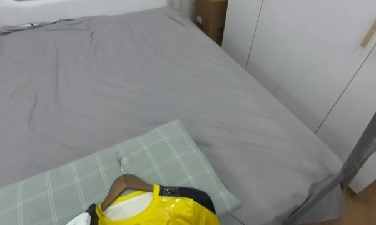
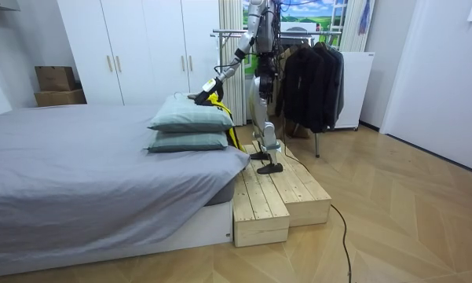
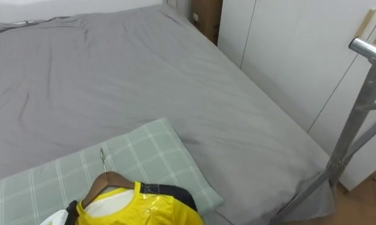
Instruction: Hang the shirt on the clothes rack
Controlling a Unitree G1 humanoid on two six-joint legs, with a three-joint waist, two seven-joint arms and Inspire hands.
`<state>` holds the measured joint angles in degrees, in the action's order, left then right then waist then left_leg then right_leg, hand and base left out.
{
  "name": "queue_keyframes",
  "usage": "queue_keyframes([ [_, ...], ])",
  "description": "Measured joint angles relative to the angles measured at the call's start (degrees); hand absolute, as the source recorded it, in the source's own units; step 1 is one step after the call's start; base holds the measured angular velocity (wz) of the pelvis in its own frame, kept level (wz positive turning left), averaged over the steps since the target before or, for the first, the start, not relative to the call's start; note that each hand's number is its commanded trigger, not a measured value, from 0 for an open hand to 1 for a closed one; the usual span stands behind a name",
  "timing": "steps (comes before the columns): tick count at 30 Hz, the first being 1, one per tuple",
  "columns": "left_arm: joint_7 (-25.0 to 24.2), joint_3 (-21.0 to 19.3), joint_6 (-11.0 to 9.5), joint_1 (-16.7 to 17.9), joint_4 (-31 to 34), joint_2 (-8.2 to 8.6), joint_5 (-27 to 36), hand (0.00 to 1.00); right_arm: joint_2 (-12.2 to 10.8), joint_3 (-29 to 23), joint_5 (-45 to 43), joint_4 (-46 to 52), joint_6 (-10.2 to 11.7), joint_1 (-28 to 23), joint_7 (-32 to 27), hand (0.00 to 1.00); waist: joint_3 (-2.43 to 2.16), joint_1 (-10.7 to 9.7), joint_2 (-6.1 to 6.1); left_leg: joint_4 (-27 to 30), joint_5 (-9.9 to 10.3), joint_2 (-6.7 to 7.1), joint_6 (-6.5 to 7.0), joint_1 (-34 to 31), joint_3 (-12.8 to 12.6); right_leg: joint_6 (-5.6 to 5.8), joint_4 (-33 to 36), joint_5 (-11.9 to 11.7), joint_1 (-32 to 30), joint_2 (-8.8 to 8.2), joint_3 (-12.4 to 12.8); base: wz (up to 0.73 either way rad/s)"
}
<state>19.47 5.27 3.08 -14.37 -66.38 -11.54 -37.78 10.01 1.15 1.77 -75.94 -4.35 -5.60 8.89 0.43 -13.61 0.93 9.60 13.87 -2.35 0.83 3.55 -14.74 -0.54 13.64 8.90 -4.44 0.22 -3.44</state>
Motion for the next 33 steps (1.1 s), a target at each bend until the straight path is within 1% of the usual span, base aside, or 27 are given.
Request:
queue_keyframes([
  [5,0.8,0.0,0.0,-1.3,-0.5,-1.96,0.0,1.00,0.1,2.1,0.0,0.1,0.0,-0.1,0.1,0.00,0.22,-0.1,0.53,0.0,0.0,0.01,0.00,-0.2,-0.2,0.00,0.0,0.0,-0.3,-0.05,0.0,-0.02],
  [9,1.7,0.4,0.1,-1.3,-0.5,-2.11,0.0,1.00,0.1,2.1,0.2,0.2,0.0,0.0,0.1,0.00,0.26,-0.1,0.91,-0.1,0.0,0.02,0.00,-0.4,-0.3,0.01,0.0,0.0,-0.6,-0.06,0.0,0.00],
  [11,1.9,0.4,0.1,-1.5,-0.6,-2.48,0.0,1.00,0.1,2.1,0.2,0.1,0.0,0.1,0.1,0.00,0.23,-0.1,0.95,-0.1,0.0,0.01,0.00,-0.5,-0.3,0.01,-0.1,0.0,-0.6,-0.06,0.0,0.00],
  [15,1.8,0.5,0.3,-2.2,-1.3,-2.54,0.0,1.00,0.0,2.1,0.2,0.2,0.1,0.1,0.1,0.00,0.23,-0.1,0.89,-0.1,0.0,-0.01,0.00,-0.5,-0.3,0.01,-0.1,0.0,-0.6,-0.05,-0.1,0.00],
  [25,2.4,0.4,0.1,-2.2,-1.8,-2.38,0.1,1.00,0.0,2.1,0.3,0.0,0.1,0.1,0.6,0.00,0.22,-0.1,0.74,-0.2,0.0,-0.01,-0.01,-0.4,-0.3,0.01,-0.1,0.0,-0.5,-0.04,-0.1,0.00],
  [27,2.5,0.5,0.1,-2.1,-1.8,-2.38,0.1,1.00,0.1,2.1,0.3,0.1,0.1,0.1,0.5,0.00,0.17,0.0,0.52,-0.1,0.0,0.01,-0.01,-0.4,-0.3,0.01,-0.1,0.0,-0.5,-0.02,0.0,0.00],
  [31,2.5,0.5,0.1,-2.1,-1.8,-2.07,0.1,1.00,0.7,2.1,0.6,0.2,0.0,0.0,0.5,0.00,-0.09,-0.1,-0.27,-0.2,0.0,0.04,-0.01,-0.3,-0.3,0.02,-0.1,0.0,-0.5,-0.02,0.0,0.00],
  [33,2.5,0.5,0.1,-2.1,-1.8,-1.90,0.1,1.00,0.9,2.1,0.6,0.4,0.0,0.0,0.4,0.00,-0.08,-0.1,-0.58,-0.2,0.0,0.03,-0.01,-0.2,-0.3,0.02,0.0,0.0,-0.4,0.00,0.2,0.00],
])
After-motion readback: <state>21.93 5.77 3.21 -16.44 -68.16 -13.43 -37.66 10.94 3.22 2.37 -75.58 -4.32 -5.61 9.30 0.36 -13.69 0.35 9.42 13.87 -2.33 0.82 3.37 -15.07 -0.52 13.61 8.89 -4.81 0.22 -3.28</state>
